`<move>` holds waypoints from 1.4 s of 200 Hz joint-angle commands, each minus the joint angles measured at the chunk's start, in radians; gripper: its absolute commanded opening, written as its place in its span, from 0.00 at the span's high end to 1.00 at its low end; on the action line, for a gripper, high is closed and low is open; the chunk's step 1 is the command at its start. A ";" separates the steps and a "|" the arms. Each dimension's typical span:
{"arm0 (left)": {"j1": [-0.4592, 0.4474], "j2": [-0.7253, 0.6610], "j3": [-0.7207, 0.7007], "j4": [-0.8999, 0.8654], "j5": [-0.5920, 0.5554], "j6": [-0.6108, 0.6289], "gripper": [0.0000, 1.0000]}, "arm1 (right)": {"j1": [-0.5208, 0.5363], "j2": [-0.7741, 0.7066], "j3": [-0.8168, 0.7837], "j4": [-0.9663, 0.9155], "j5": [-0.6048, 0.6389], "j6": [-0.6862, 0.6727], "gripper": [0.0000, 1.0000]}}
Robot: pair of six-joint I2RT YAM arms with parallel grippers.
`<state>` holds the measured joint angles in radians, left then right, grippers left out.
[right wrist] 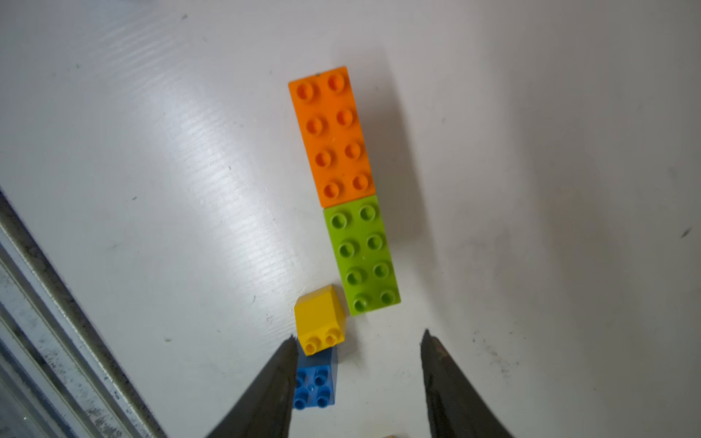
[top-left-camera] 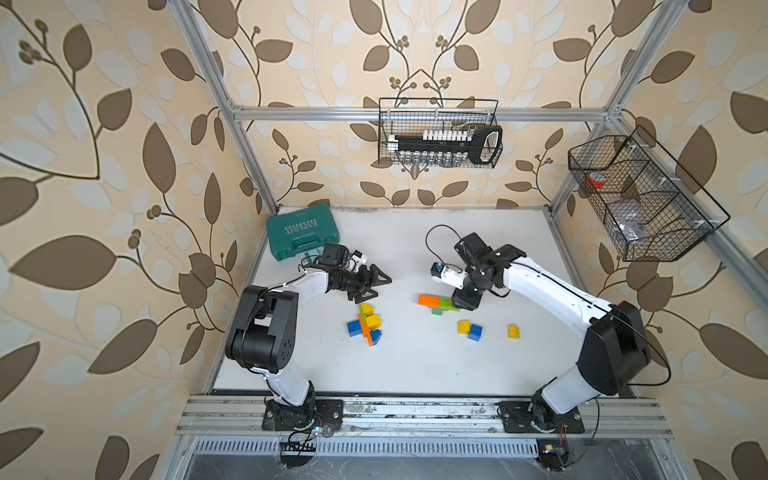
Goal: Assemble a fork with lego
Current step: Assemble the lego brick with the lego brick, then pick up the lego brick from the center of the board.
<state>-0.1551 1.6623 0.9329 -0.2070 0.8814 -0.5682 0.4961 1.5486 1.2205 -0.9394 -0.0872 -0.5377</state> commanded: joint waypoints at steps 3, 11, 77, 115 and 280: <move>0.012 -0.041 0.025 0.000 0.008 0.014 0.18 | -0.021 -0.084 -0.103 -0.030 -0.005 0.027 0.45; 0.012 -0.040 0.026 -0.001 0.011 0.012 0.18 | -0.024 -0.105 -0.128 -0.031 -0.005 0.036 0.44; 0.012 -0.031 0.019 -0.026 0.017 0.028 0.19 | -0.022 -0.067 -0.259 0.033 0.026 0.068 0.39; 0.012 -0.022 0.007 -0.007 0.027 0.019 0.19 | -0.019 -0.003 -0.265 0.058 0.067 0.068 0.39; 0.011 -0.015 0.043 -0.034 0.040 0.022 0.20 | 0.020 -0.043 -0.239 -0.001 0.075 0.079 0.72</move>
<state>-0.1551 1.6619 0.9337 -0.2253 0.8906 -0.5556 0.5087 1.5700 0.9367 -0.8764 -0.0212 -0.4713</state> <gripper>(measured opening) 0.805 0.334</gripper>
